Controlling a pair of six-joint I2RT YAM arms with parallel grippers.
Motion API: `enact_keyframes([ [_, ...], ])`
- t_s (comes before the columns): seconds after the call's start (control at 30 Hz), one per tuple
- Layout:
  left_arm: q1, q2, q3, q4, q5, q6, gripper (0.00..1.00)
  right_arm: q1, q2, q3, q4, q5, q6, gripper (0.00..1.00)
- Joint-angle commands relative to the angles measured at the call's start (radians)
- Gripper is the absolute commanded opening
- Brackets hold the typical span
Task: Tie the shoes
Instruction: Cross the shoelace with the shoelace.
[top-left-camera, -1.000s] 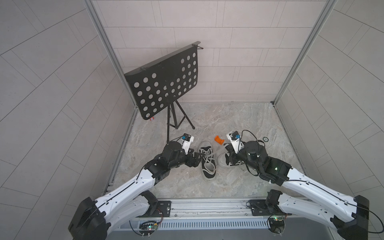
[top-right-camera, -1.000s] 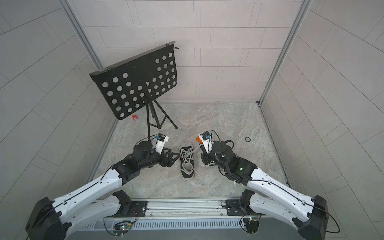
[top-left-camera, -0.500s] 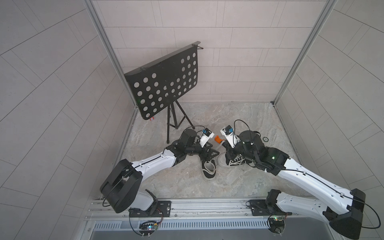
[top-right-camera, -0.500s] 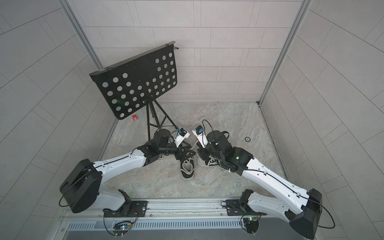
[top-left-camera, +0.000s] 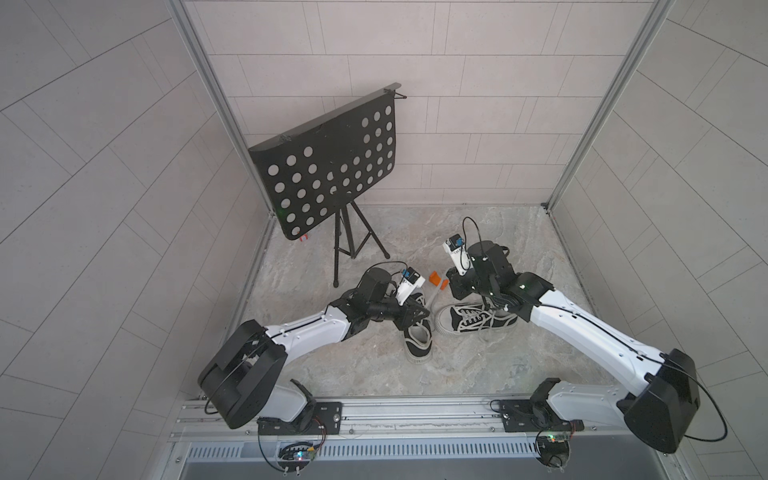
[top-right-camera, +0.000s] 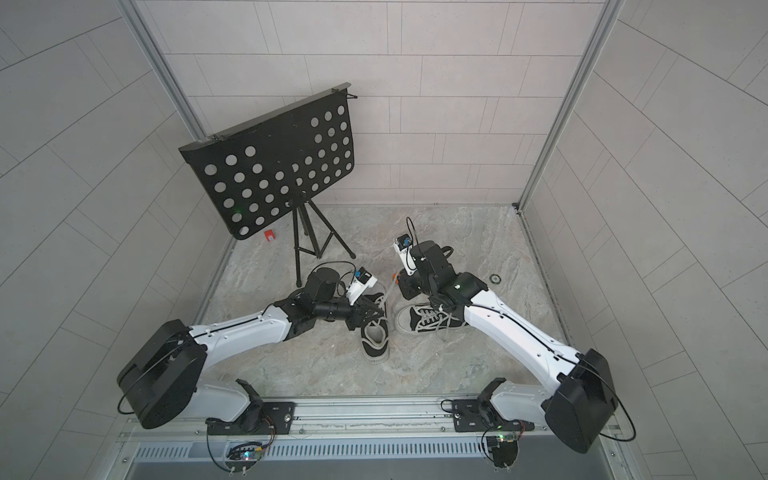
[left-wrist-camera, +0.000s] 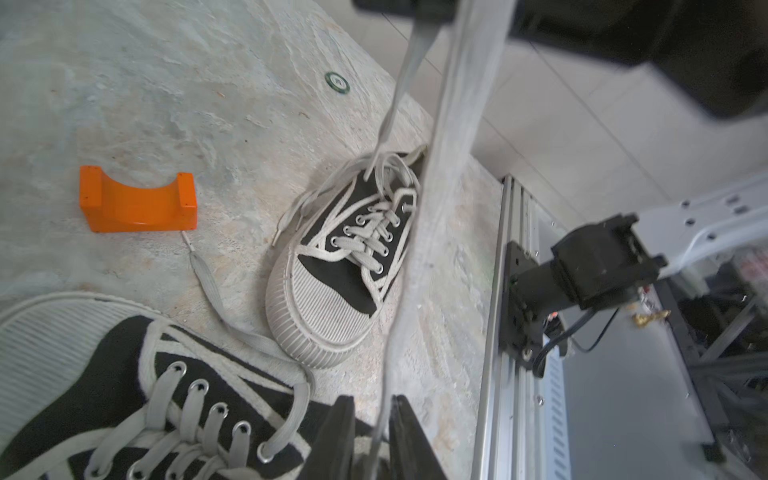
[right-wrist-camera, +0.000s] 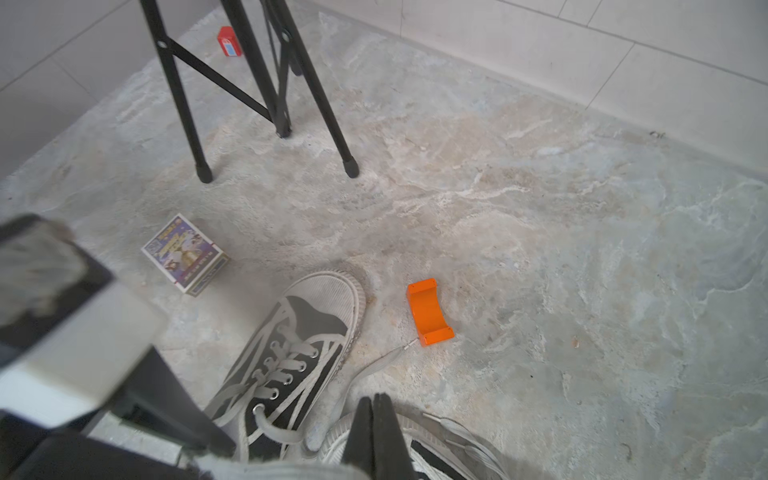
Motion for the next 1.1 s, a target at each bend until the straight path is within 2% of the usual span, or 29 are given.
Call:
enact_keyframes([
  [0.0,-0.003,0.000,0.058,-0.104,-0.089,-0.016,0.06,-0.028,0.073,0.019,0.028,0.024,0.037,0.00],
  [0.07,-0.003,0.022,0.100,-0.189,-0.132,-0.022,0.00,-0.046,0.133,0.035,0.030,0.051,0.045,0.01],
  [0.2,-0.002,0.078,0.189,-0.363,-0.204,-0.055,0.00,-0.098,0.269,0.088,0.001,0.100,0.096,0.20],
  [0.3,0.003,0.114,0.249,-0.460,-0.211,-0.070,0.00,-0.120,0.325,0.121,-0.047,0.164,0.132,0.58],
  [0.33,0.007,0.125,0.268,-0.487,-0.208,-0.077,0.00,-0.130,0.335,0.126,-0.064,0.186,0.145,0.66],
  [0.4,0.016,0.142,0.302,-0.532,-0.191,-0.081,0.00,-0.153,0.341,0.125,-0.089,0.204,0.162,0.70],
  [0.57,0.038,0.181,0.377,-0.618,-0.123,-0.067,0.00,-0.180,0.292,0.119,-0.194,0.222,0.179,0.69],
  [0.8,0.111,0.205,0.382,-0.567,-0.025,-0.093,0.00,-0.060,0.159,-0.013,-0.182,0.050,0.229,0.49],
  [0.93,0.121,0.212,0.363,-0.517,0.018,-0.119,0.00,0.005,0.199,-0.050,-0.117,-0.008,0.255,0.34],
  [1.07,0.124,0.211,0.361,-0.528,0.023,-0.112,0.00,0.044,0.291,-0.022,-0.107,-0.030,0.242,0.28],
])
